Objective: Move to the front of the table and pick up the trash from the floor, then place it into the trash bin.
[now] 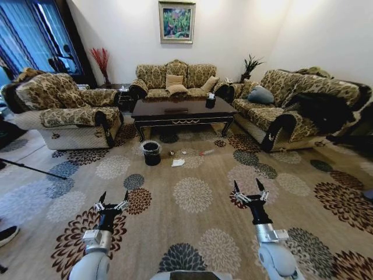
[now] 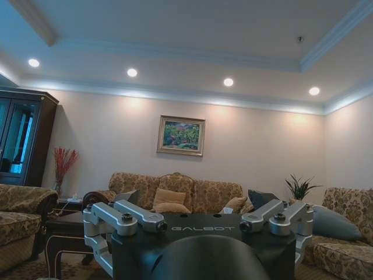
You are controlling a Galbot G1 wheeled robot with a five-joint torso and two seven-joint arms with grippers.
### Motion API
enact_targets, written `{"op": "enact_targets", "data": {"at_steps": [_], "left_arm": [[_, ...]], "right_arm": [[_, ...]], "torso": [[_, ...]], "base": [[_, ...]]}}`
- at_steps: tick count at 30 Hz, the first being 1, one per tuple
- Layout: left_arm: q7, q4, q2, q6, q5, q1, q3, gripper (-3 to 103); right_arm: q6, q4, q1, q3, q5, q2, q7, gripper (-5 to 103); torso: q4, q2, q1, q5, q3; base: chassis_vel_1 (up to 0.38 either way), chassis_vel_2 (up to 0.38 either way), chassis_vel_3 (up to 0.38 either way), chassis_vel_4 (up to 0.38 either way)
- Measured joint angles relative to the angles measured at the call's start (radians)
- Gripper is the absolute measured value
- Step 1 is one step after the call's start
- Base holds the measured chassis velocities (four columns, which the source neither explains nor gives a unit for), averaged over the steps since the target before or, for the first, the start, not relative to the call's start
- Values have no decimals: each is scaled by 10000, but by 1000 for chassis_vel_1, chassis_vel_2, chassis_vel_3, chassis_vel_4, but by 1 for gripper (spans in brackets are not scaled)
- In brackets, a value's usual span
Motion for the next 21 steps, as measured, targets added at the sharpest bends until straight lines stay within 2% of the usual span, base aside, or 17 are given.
{"op": "enact_targets", "data": {"at_steps": [21], "left_arm": [[-4, 83, -52, -29, 26, -1, 20, 100]], "right_arm": [[69, -203, 213, -112, -17, -6, 51, 100]], "torso": [[-1, -973, -426, 0, -547]], "base": [[0, 0, 0, 0]]}}
